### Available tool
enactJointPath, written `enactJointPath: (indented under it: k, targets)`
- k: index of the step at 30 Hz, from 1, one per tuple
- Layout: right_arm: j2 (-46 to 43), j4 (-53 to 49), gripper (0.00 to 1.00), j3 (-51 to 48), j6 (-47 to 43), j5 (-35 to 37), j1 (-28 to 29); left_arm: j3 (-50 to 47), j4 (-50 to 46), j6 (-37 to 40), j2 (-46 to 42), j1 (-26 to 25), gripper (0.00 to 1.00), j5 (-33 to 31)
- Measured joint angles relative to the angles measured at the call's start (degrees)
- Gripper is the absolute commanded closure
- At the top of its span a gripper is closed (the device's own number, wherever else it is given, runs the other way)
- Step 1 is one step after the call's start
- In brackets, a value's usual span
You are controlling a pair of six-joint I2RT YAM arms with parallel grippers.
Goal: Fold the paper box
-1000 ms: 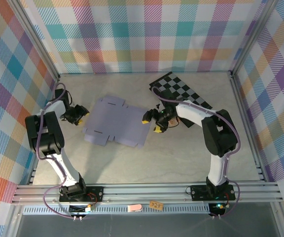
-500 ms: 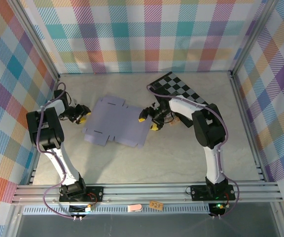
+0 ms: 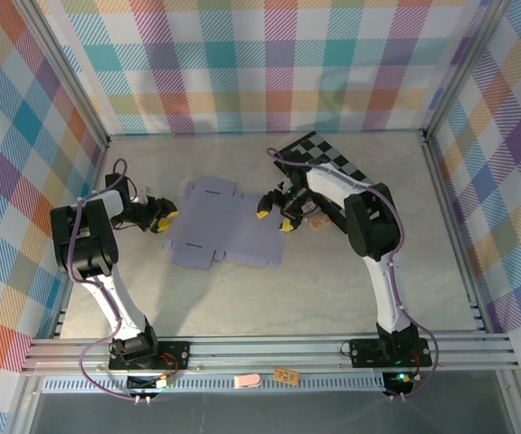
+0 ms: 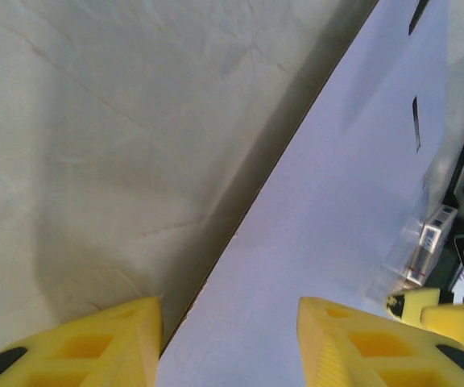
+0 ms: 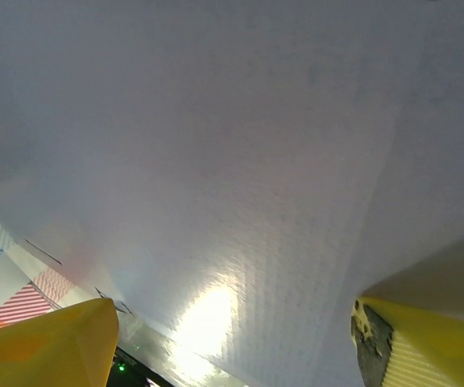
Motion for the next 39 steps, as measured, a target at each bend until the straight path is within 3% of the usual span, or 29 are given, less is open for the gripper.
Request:
enactJointPath:
  k: [10, 17, 25, 39]
  targets:
    - [2.4, -3.1, 0.24, 4.3, -2.5, 0.2, -1.7, -7.1, 2.4, -4.0, -7.6, -0.5, 0.6, 2.5]
    - [2.8, -4.9, 0.23, 5.1, -4.1, 0.8, -3.0, -12.8, 4.3, -5.2, -9.9, -1.7, 0.74, 3.1]
    - [3.6, -6.7, 0.23, 6.7, -6.7, 1.2, -3.4, -19.2, 4.7, -6.3, -17.2, -3.8, 0.75, 4.9]
    - [4.0, -7.3, 0.23, 7.5, -8.0, -0.1, -3.8, -22.5, 6.2, -10.4, -27.2, -5.9, 1.0, 9.0]
